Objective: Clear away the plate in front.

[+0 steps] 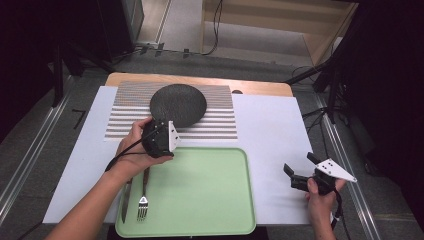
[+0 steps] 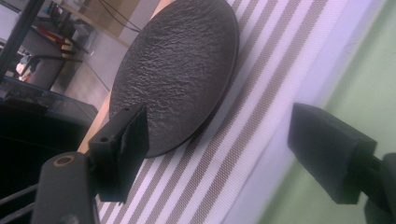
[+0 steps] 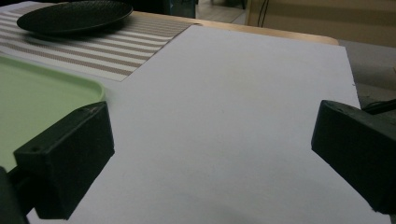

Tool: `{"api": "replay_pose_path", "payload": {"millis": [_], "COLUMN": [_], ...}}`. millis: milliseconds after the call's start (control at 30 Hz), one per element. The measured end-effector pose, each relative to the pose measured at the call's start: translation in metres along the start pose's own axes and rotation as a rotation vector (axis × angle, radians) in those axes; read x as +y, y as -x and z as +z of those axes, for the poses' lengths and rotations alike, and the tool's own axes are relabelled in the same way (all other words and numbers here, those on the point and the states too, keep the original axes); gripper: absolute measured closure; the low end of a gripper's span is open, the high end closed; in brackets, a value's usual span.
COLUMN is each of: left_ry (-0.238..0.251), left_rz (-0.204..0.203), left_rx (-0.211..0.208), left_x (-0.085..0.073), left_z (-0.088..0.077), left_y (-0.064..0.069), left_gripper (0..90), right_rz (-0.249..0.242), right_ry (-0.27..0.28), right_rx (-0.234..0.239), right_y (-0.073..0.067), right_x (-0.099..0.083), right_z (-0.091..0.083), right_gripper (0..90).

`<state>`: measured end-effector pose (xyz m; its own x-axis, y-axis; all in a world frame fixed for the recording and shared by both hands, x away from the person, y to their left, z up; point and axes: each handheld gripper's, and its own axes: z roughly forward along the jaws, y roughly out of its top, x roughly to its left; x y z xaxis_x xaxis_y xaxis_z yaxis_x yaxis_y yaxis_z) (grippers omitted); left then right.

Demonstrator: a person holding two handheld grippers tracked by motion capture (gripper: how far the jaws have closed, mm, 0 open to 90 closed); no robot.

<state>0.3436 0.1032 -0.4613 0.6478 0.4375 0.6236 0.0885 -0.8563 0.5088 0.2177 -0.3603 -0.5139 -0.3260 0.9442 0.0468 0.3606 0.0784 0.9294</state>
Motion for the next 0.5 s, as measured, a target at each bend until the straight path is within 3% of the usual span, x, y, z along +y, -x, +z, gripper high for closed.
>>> {"api": "replay_pose_path", "payload": {"millis": [500], "left_ry": [-0.015], "left_rz": [-0.008], "left_rx": [0.005], "left_x": [-0.002], "left_z": [0.035], "left_y": [-0.008], "left_gripper": [33.5], "right_rz": [-0.004], "right_ry": [-0.003], "right_rx": [0.0], "right_y": [0.0], "right_x": [0.0], "right_z": [0.001], "right_gripper": [0.0]}}
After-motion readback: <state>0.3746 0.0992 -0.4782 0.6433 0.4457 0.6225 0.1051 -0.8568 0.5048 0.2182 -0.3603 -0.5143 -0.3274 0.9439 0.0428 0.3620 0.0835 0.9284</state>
